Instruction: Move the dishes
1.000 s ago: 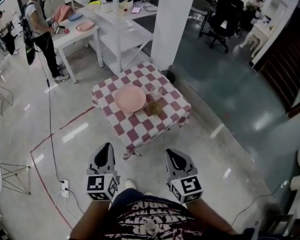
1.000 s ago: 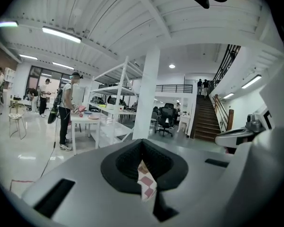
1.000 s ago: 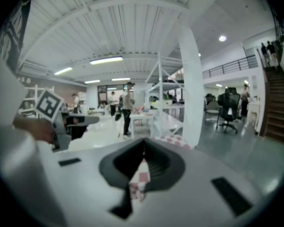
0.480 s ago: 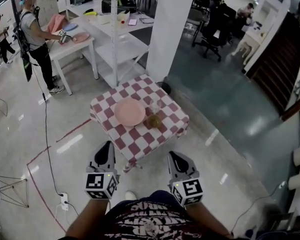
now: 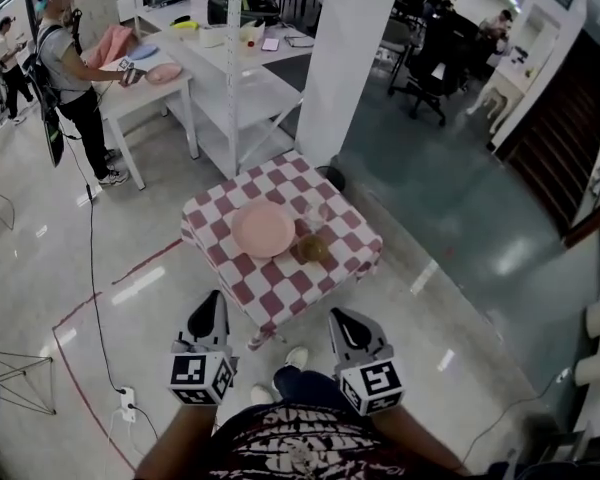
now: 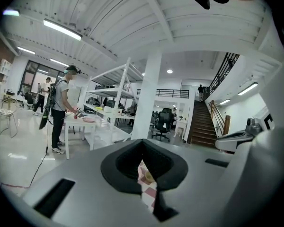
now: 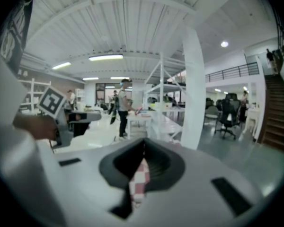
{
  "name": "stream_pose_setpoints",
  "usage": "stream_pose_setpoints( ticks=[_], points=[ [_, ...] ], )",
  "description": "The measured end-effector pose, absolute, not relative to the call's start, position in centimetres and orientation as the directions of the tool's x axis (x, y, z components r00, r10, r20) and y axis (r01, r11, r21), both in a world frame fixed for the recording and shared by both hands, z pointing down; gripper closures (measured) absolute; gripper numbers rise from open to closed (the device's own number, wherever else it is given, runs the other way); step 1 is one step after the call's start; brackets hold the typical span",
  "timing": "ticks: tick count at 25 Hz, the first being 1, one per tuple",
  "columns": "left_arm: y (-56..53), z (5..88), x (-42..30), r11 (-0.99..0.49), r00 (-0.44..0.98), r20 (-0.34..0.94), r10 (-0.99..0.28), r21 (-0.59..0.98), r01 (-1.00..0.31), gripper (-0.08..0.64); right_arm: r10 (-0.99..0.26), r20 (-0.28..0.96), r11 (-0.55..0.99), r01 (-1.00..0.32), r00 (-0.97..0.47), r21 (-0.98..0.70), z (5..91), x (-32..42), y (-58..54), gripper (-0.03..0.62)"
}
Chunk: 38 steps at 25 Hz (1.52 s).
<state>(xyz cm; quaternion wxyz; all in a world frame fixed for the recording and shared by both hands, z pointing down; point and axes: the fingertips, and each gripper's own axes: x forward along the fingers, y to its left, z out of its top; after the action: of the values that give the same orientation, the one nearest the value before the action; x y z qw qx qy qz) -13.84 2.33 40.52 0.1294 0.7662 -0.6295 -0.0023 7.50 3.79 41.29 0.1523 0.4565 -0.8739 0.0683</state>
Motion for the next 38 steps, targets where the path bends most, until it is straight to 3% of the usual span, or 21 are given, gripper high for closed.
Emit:
stream_pose_setpoints(
  ticks=[22,30,38],
  points=[
    [-11.0,42.1,-11.2,-0.115,0.139,0.248,-0.959,0.106,-0.988,0.529,-0.729,0.315,0.619,-0.782,-0.608,-0.076,43.1,9.5,-12.9,0.56],
    [-11.1,42.2,-14.6,0.01,0.007,0.272,-0.962,0.06,-0.998,0.529,-0.714,0.296,0.64,-0.763,-0.634,-0.089,43.3,9.1,-17.8,0.56],
    [-12.6,43.8,-18.5,0.046,-0.028,0.321,-0.947,0.048,-0.998,0.529,-0.737,0.333,0.597,-0.797,-0.588,-0.088,45.4,9.6,-21.3,0.56]
  ],
)
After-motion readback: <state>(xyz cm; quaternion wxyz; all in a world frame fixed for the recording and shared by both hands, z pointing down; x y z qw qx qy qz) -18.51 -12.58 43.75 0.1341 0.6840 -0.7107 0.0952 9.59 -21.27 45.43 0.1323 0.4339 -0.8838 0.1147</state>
